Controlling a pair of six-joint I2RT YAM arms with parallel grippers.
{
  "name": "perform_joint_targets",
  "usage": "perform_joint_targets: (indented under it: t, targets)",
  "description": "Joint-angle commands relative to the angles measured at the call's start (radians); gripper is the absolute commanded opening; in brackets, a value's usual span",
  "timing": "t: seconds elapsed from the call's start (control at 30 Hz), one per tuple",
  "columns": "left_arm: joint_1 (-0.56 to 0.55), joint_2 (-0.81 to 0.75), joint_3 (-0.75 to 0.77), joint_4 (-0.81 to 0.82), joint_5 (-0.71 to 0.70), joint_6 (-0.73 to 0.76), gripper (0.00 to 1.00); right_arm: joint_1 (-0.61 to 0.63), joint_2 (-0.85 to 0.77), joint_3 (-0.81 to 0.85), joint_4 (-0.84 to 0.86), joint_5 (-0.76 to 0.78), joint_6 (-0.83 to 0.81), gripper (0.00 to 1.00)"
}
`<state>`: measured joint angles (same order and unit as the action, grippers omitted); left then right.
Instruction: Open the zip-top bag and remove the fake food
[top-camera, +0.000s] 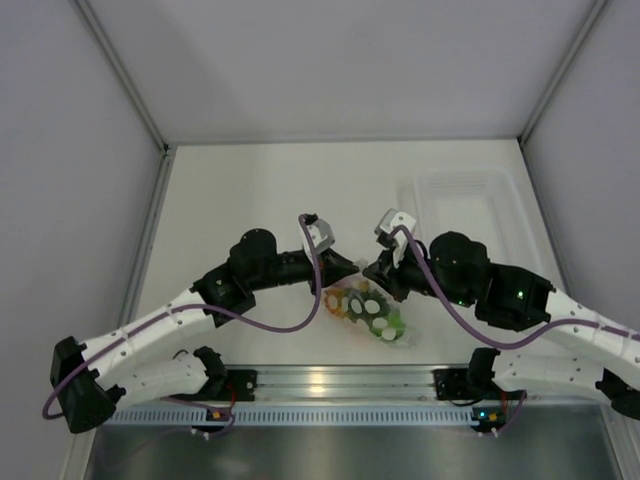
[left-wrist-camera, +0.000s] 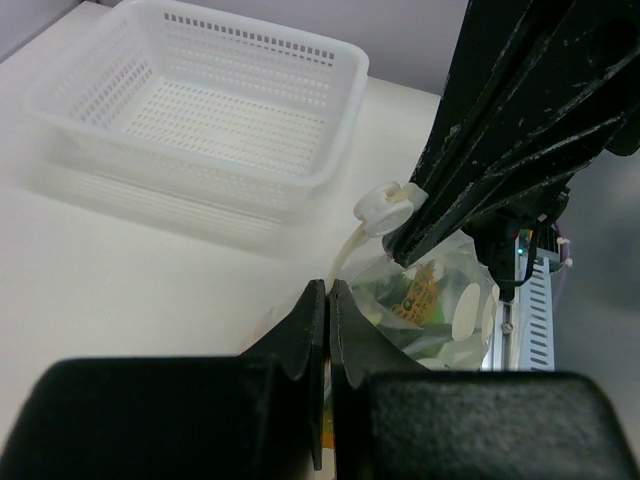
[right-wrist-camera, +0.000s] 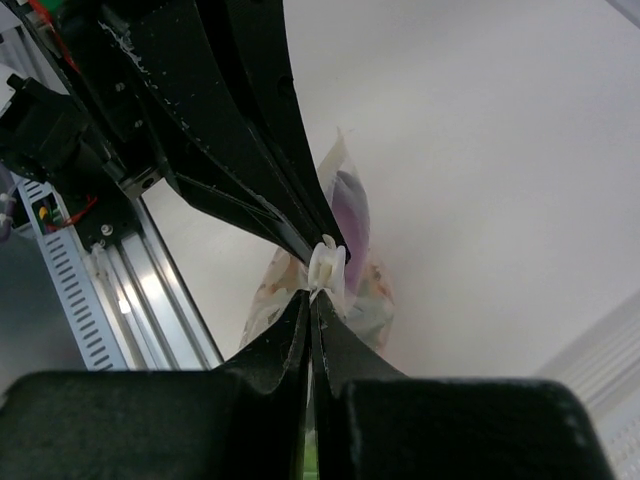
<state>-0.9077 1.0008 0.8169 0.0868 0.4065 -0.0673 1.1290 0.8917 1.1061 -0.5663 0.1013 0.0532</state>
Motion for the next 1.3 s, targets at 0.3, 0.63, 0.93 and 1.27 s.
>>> perform_joint_targets:
  t: [0.3,0.63,0.93,1.27]
  targets:
    - [-0.003,-0.082,0.022,0.048,-0.003,-0.008,0.0,-0.009,-0.192,-0.204,0.177,-0.035,0.04,0.0]
    - [-0.003,-0.082,0.024,0.05,-0.008,-0.022,0.0,-0.011,-0.255,-0.242,0.187,0.003,0.042,0.0]
    - [-0.003,-0.073,0.022,0.048,-0.009,-0.02,0.0,-0.009,-0.283,-0.27,0.198,0.027,0.019,0.14]
    - [-0.003,-0.1,0.014,0.048,-0.006,-0.022,0.0,-0.011,-0.286,-0.272,0.218,0.006,0.004,0.43]
